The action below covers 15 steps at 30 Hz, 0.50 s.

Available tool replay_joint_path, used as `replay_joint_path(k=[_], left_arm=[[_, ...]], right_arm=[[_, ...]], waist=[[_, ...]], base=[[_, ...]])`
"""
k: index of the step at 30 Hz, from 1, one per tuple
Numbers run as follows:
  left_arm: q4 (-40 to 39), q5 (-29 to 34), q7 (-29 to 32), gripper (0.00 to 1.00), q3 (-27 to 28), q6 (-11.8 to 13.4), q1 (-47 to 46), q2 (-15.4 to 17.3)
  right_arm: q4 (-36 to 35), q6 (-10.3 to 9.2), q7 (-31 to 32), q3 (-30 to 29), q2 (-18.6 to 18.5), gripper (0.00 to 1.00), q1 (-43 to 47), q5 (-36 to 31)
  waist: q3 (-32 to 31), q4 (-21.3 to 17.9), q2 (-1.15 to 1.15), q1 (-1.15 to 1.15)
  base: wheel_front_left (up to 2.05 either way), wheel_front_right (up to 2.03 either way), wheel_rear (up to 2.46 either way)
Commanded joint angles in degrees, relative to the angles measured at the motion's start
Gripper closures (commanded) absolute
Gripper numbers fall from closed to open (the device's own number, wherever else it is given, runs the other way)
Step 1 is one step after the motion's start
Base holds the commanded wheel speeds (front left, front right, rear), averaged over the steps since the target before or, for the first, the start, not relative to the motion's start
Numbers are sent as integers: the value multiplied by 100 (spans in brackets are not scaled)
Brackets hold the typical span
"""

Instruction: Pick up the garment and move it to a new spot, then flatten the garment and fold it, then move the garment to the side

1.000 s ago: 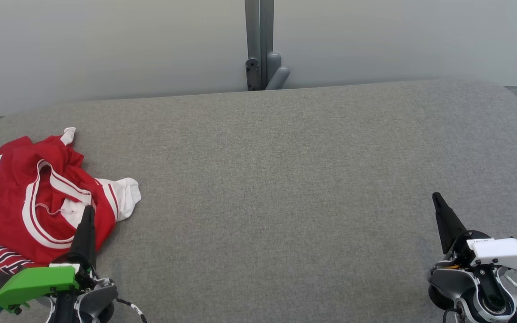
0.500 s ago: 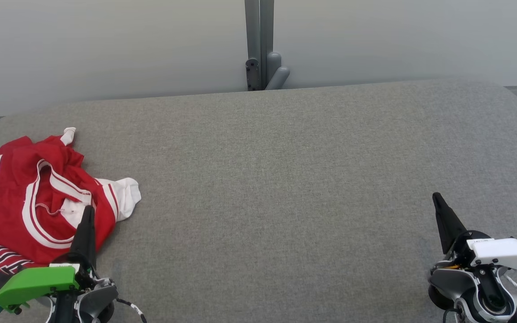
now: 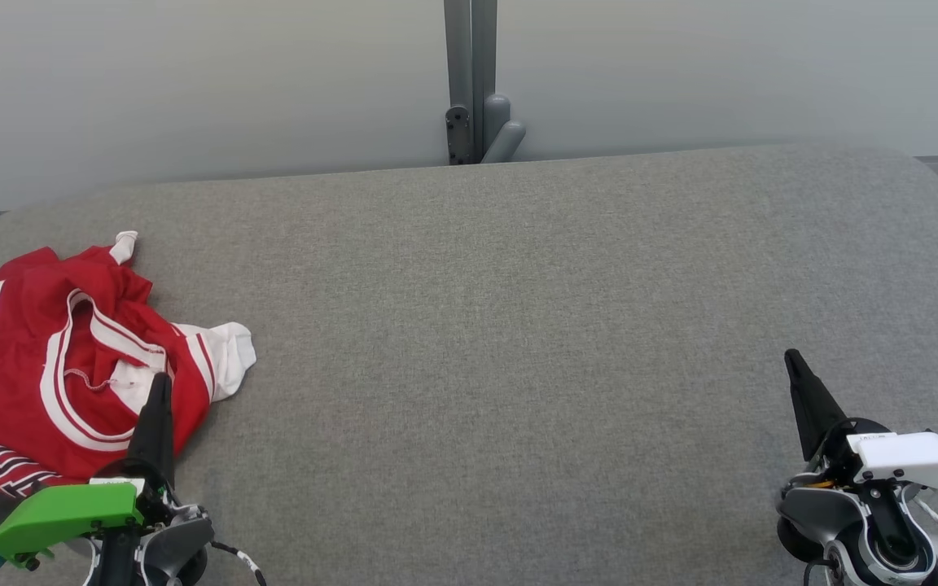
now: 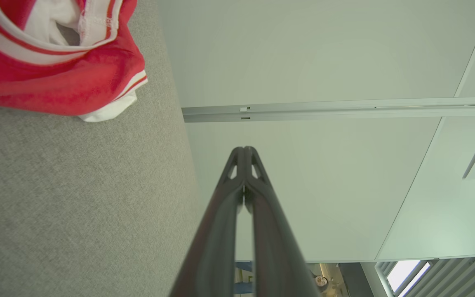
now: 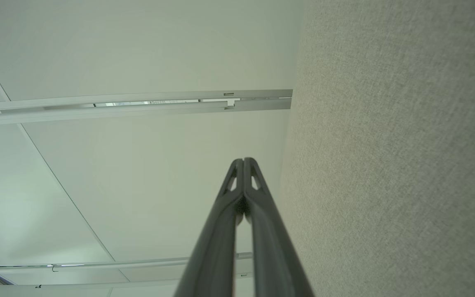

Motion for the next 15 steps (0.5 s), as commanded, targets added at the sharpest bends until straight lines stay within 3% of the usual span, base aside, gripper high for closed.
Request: replay_joint_path(k=[1, 15], left_arm=[[-27, 51, 3, 100, -10, -41, -71, 13], [-27, 51, 3, 100, -10, -41, -71, 13]], right_arm=[[8, 3, 17, 9, -30, 100, -66, 36], [8, 3, 17, 9, -30, 100, -66, 36]], waist=[[0, 0, 26, 0], [0, 0, 26, 0]], base=[[0, 0, 0], [0, 0, 0]])
